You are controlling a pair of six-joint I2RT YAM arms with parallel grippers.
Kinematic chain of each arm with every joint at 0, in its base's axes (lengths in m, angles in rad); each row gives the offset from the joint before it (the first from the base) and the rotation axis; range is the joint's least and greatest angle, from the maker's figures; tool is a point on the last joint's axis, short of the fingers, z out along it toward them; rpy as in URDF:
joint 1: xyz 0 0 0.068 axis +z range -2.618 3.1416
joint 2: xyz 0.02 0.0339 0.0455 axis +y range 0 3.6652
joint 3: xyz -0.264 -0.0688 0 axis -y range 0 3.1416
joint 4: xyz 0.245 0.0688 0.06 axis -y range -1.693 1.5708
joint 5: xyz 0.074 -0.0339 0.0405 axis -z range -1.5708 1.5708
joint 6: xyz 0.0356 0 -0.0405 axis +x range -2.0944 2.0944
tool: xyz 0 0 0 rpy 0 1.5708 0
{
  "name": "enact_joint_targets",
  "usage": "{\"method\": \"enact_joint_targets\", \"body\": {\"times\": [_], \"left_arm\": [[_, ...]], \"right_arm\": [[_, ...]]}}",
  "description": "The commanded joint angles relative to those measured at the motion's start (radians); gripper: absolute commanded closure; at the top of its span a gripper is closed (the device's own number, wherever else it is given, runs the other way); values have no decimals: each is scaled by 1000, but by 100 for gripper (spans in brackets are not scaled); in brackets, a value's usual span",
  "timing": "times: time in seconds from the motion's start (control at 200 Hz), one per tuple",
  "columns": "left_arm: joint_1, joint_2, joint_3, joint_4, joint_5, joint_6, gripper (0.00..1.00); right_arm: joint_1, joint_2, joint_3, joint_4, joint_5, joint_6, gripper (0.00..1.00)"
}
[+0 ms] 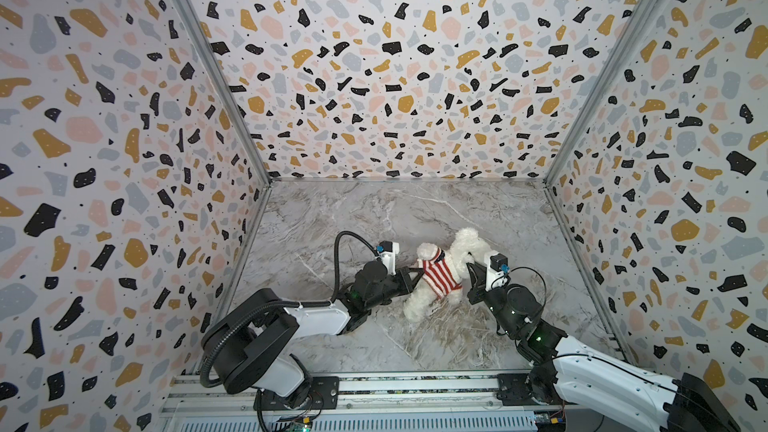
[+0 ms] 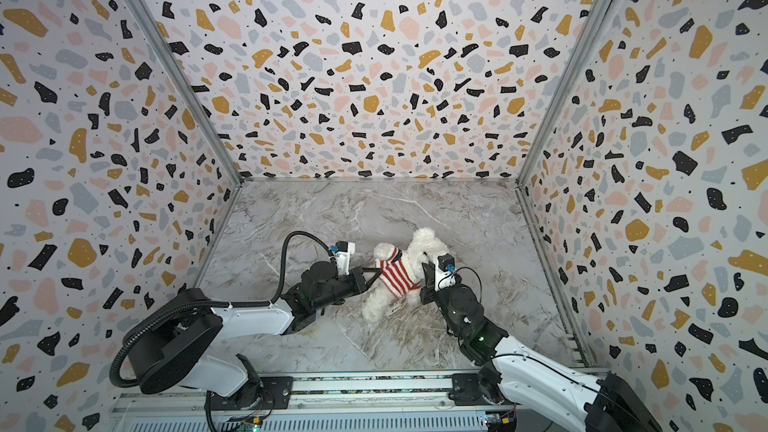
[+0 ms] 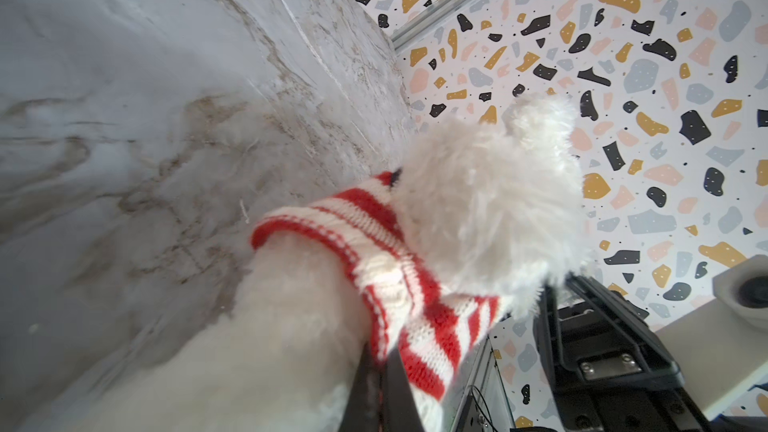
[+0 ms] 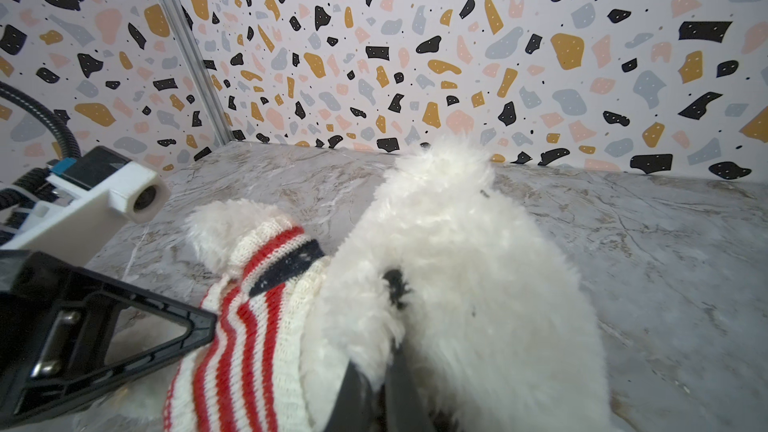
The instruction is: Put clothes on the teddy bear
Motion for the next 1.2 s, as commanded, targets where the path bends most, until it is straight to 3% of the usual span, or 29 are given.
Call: {"method": "enact_joint_targets", "body": {"times": [0.0, 0.215, 0.456, 0.721, 0.836, 0.991, 1.196], "left_arm": [[41, -29, -46, -17, -32, 26, 100], [65, -58, -52, -64, -61, 70, 100], [44, -33, 16, -69, 33, 175, 100], [8, -129, 37, -134, 98, 274, 62], [-2, -221, 41, -256, 91, 342, 49], [-83, -250, 63, -355, 28, 410, 47], [-187, -131, 78, -225, -29, 373, 51]], "right_arm": [[5, -33, 25, 46, 17, 16, 100], [5, -49, 22, 51, 19, 21, 100], [5, -37, 29, 42, 18, 27, 100], [4, -51, 43, -11, 40, 35, 100], [4, -69, 47, -30, 50, 33, 100], [3, -63, 52, -30, 66, 31, 100], [5, -33, 69, -38, 67, 47, 100]]}}
